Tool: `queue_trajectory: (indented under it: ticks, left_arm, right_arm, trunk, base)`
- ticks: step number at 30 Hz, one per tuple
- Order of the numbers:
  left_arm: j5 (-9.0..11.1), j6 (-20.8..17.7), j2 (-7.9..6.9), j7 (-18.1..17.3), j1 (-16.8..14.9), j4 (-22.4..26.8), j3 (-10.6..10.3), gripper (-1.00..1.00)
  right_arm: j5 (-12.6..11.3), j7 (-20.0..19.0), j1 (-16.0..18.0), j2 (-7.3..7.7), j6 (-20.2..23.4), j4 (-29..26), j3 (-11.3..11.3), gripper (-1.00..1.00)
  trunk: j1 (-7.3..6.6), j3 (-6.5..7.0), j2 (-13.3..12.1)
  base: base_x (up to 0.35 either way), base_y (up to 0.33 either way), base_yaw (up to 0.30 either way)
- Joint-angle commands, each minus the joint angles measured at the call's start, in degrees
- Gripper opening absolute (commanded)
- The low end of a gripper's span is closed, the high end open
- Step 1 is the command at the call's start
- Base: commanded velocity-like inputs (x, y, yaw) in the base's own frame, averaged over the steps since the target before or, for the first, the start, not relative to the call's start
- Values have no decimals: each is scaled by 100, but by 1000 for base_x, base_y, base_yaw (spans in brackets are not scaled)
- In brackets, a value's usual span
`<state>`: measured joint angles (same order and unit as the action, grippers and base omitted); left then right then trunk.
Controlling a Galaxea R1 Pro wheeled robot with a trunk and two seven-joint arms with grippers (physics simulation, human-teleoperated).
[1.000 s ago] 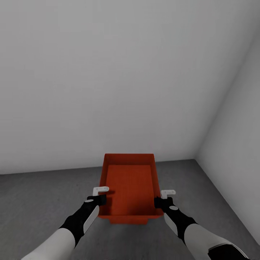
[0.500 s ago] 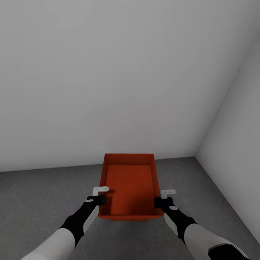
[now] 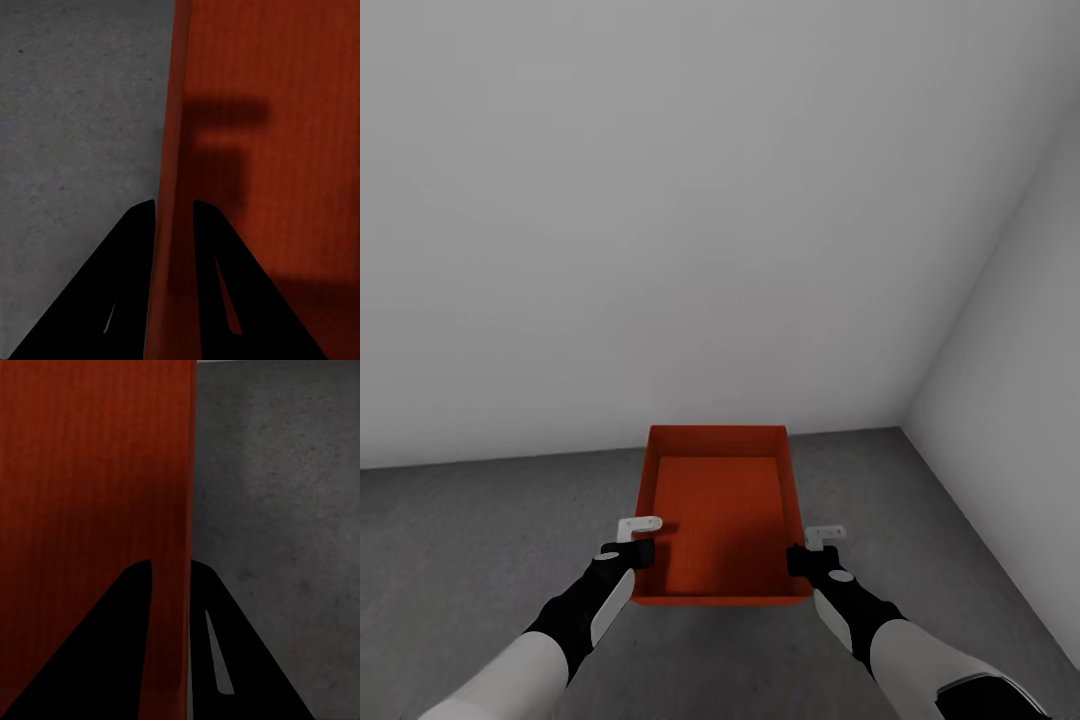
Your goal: Move the two storage containers from the living room to the garage. In the garage, place one container on the floor and stack the other container on top of it (either order is fine).
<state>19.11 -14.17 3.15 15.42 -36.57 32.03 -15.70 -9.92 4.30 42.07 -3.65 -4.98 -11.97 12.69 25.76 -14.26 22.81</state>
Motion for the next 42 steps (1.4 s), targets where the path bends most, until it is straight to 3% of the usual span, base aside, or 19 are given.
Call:
queue_trajectory:
  ticks: [1, 14, 25, 42]
  left_arm:
    - [-118, 441, -51, 85, -8, 23, 98, -100]
    - [-118, 441, -51, 84, -8, 23, 94, -100]
    - [-118, 441, -51, 84, -8, 23, 93, -100]
    - [-118, 440, -51, 84, -8, 20, 94, -100]
  right_arm:
    - [-81, 38, 2, 40, -29, 20, -17, -100]
    - [-81, 36, 2, 41, -31, 20, -17, -100]
    - [-82, 34, 2, 40, -37, 20, -13, -100]
    - [-81, 31, 2, 40, -37, 20, -12, -100]
  trunk:
    - [3, -20, 12]
    - [3, -133, 12]
    - [3, -143, 12]
    - [3, -143, 12]
  base:
    - [0, 0, 0]
    - [0, 0, 0]
    - [13, 0, 0]
    - [289, 0, 0]
